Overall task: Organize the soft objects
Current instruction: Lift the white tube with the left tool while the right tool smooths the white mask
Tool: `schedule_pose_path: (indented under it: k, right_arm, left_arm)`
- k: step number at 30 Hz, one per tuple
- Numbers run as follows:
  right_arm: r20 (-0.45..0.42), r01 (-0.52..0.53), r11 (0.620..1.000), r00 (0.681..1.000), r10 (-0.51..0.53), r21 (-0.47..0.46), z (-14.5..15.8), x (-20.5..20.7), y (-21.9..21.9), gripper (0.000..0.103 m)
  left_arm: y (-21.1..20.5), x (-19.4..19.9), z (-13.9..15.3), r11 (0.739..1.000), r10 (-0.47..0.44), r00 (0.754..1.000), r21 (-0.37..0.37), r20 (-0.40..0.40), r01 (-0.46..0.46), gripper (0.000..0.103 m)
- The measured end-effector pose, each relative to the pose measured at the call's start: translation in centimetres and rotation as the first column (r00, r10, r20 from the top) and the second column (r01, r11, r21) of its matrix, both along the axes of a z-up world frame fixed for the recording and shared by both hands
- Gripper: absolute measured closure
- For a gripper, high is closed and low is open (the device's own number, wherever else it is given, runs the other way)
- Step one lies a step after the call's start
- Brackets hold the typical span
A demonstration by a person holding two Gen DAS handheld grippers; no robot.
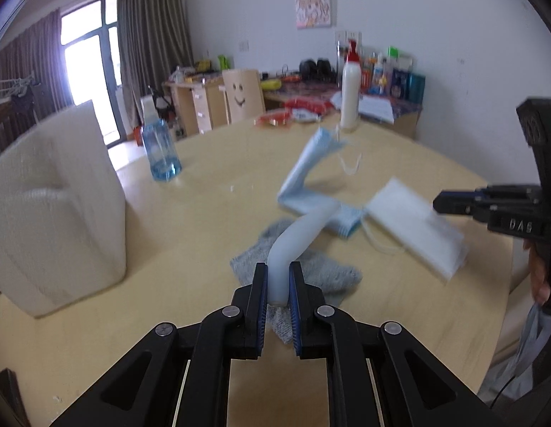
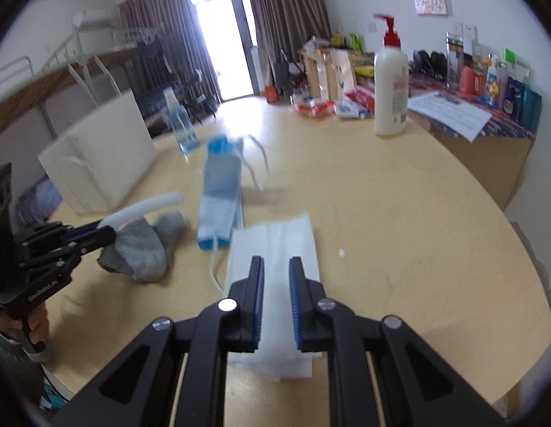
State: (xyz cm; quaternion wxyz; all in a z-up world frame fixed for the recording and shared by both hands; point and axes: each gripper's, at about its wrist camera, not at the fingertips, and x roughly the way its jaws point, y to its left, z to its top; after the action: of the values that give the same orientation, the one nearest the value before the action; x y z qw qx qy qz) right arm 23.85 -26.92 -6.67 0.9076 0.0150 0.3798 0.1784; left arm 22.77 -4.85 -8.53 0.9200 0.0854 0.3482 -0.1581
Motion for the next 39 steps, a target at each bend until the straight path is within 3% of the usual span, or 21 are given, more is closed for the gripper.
schedule_pose_path:
  k: [7,10,14,20,25,31,39]
  right_arm:
    - [-0.015,-0.02,0.999,1.0,0.019,-0.025,-0.8,-0.4,0.8,0.085]
    - [-0.02,-0.021,1.0,1.0,0.02,-0.021,-0.8,-0.3,0.8,0.085]
    - [-0.016,-0.022,1.0,1.0,0.021,-0.016,-0.7,-0.4,0.9,0.085]
    - [-0.024,-0.016,1.0,1.0,0.016,-0.017,-1.0,-0.2,0.7,0.085]
    - [-0.033,-0.018,1.0,0.999,0.018,-0.019,-1.3,-0.2,0.6,0.085]
    - [-0.042,-0.015,1.0,0.999,0.014,-0.025,-1.6,-0.1,0.6,0.085]
    - [-0.048,-0.017,0.998,0.999,0.014,-0.061,-1.7,0.0,0.9,0.084]
  left_arm:
    - [0.1,-0.7,-0.3,0.999,-0.013,1.0,0.053,0.001,0.013,0.079]
    - [-0.4,-0.7,0.2,0.998,-0.03,0.999,0.062,0.015,0.029,0.063]
    - [-1.3,-0.5,0.8,0.994,-0.077,0.997,0.076,0.031,0.074,0.06]
    - [-1.9,1.4,-0.8,0.994,-0.082,0.995,0.062,-0.052,0.086,0.062]
    - [-1.7,1.9,-1.8,0.995,-0.073,0.992,0.058,-0.101,0.079,0.074]
    - [-1.6,1.6,-1.7,0.995,-0.076,0.992,0.056,-0.099,0.082,0.086]
    - [-0.5,0.4,0.9,0.998,-0.06,0.998,-0.009,-0.002,0.06,0.087]
